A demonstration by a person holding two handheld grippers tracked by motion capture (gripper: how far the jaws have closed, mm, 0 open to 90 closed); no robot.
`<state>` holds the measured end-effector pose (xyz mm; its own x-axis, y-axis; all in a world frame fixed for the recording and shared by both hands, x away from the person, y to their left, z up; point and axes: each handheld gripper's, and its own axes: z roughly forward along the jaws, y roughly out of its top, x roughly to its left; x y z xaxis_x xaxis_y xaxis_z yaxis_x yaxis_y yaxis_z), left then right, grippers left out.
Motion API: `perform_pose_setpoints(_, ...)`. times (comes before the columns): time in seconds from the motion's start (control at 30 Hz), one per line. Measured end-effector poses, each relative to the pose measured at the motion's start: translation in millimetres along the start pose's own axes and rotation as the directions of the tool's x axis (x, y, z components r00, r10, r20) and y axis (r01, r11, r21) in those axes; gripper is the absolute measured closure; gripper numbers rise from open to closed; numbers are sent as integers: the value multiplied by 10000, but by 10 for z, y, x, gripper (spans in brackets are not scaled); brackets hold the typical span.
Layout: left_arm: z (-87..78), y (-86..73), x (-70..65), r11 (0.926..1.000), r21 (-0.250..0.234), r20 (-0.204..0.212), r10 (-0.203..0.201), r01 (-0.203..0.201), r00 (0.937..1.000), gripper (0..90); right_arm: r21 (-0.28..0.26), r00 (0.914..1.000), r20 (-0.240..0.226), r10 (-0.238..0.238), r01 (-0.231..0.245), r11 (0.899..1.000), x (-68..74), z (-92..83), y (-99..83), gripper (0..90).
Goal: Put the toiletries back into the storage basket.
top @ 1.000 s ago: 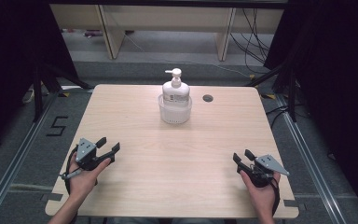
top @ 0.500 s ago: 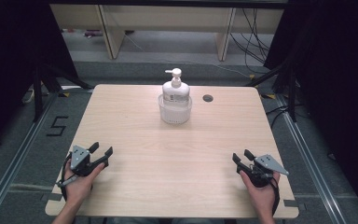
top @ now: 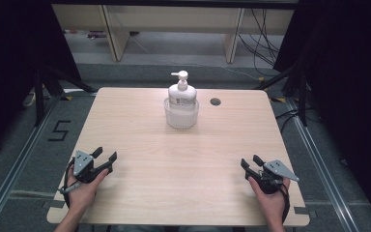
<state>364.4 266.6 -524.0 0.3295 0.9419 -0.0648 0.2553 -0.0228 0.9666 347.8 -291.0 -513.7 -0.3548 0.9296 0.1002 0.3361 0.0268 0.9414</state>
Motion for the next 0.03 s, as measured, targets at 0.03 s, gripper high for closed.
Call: perform_pose_setpoints(0.03,-1,-1,1,10000,-16,38,-16,16,10000,367,17,10000,79,-35,35,10000,-1,-5,2,453)
